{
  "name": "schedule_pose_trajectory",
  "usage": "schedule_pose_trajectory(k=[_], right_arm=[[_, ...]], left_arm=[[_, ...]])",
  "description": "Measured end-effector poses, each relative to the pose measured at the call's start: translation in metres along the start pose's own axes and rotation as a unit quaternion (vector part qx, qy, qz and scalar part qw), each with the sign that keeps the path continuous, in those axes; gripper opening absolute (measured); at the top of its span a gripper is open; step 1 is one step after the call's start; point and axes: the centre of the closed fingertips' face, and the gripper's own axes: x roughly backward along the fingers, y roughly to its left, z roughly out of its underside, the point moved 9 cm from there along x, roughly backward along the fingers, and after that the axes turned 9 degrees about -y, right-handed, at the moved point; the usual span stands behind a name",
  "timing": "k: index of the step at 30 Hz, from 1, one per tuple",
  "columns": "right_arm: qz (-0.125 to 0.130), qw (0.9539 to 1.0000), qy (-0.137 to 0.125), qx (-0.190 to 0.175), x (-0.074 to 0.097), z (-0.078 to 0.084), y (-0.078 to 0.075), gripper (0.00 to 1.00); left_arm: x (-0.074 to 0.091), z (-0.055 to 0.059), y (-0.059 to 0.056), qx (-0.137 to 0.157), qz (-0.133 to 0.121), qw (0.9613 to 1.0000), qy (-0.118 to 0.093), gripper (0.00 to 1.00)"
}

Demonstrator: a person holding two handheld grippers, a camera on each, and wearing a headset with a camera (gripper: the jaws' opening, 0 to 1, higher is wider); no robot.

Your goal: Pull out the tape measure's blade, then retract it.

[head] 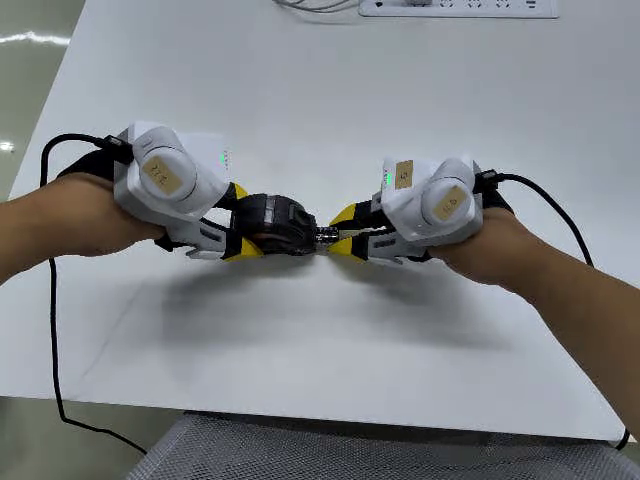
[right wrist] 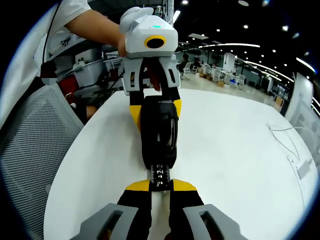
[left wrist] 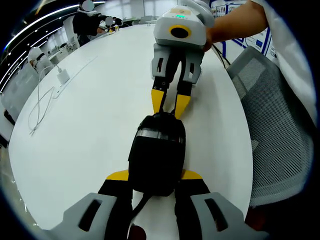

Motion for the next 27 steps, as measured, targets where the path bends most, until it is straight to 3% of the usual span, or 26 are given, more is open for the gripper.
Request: schedule_pose_trajectory(k=[27], right_arm=[[0.019,0.9996,0.013,-0.018,0.032,0.015,0.001,0.08]], left_arm=[[0.000,-0.001,0.000,-0.001,0.003,1.0000,0.001,0.27]])
